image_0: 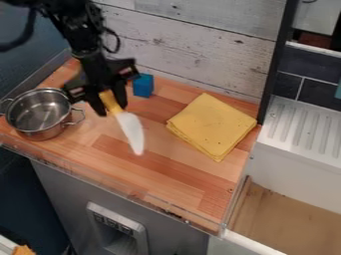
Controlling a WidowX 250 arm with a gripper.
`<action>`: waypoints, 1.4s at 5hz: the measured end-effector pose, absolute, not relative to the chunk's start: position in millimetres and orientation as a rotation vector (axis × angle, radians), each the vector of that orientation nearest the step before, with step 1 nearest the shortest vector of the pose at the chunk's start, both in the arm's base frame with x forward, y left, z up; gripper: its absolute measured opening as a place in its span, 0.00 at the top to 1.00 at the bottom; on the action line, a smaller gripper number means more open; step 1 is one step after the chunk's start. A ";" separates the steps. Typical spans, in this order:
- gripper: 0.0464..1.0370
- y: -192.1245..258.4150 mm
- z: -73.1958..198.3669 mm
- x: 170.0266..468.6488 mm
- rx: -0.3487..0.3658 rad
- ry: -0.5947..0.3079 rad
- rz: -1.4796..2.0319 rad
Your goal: Move the knife to the lower right of the table
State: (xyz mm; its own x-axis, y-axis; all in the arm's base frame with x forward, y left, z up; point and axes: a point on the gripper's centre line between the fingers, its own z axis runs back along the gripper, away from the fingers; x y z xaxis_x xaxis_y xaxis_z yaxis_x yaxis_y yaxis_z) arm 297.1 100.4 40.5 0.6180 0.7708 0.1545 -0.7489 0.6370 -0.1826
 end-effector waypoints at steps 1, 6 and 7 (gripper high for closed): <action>0.61 86.7 34.1 295.2 -0.108 -0.218 0.872; 0.23 31.9 -18.3 311.7 -0.053 -0.164 0.841; 0.03 33.0 -17.5 310.3 -0.068 -0.159 0.829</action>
